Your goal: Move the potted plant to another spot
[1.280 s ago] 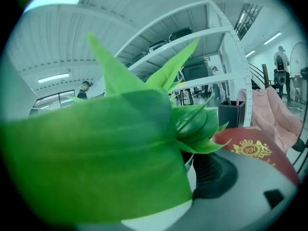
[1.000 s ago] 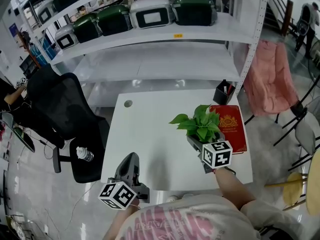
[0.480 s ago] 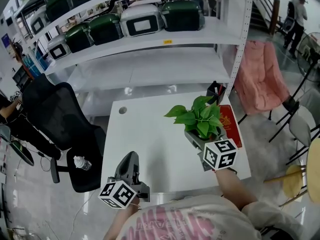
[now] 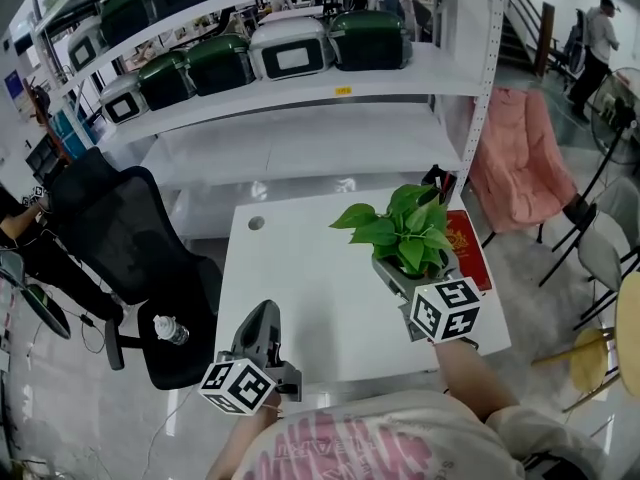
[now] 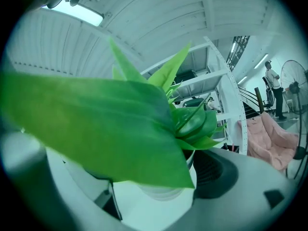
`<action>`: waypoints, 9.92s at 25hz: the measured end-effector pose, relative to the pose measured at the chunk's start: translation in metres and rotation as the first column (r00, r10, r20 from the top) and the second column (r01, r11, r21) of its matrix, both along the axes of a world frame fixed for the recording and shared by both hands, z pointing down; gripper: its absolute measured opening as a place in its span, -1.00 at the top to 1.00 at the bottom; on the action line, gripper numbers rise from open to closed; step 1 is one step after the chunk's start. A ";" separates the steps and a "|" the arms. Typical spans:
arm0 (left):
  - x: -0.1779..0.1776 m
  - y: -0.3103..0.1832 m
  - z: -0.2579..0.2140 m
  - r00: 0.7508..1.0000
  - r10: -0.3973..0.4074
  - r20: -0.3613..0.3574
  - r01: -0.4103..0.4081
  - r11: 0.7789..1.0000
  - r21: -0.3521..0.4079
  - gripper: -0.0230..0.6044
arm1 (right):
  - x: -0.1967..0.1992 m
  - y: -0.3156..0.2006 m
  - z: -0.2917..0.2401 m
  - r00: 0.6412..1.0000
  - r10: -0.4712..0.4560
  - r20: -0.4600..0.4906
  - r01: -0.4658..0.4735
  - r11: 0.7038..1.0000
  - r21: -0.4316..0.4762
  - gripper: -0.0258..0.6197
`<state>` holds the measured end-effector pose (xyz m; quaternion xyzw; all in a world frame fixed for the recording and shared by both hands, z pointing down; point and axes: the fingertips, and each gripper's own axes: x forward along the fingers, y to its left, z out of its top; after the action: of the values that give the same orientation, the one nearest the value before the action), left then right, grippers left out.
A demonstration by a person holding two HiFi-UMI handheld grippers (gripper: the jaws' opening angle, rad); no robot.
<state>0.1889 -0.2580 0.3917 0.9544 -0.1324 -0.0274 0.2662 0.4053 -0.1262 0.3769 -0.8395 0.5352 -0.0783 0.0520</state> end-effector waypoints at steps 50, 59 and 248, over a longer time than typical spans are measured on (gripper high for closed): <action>-0.247 0.068 0.014 0.692 -0.722 0.016 0.721 0.691 -0.050 0.85 | -0.212 -0.124 0.005 0.728 -0.684 0.040 0.685 0.728 -0.024 -0.62; -0.292 0.123 0.040 0.586 -0.809 0.044 0.809 0.582 -0.079 0.85 | -0.263 -0.112 0.022 0.646 -0.761 0.055 0.763 0.645 -0.027 -0.62; -0.334 0.014 0.077 0.582 -0.807 0.097 0.812 0.569 -0.131 0.85 | -0.341 -0.182 0.157 0.556 -0.804 0.210 0.822 0.496 -0.278 -0.76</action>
<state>-0.1452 -0.2443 0.4684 0.7636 -0.5592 -0.1226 0.2987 0.0644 -0.3087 0.5335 -0.4810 0.8425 -0.2079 -0.1250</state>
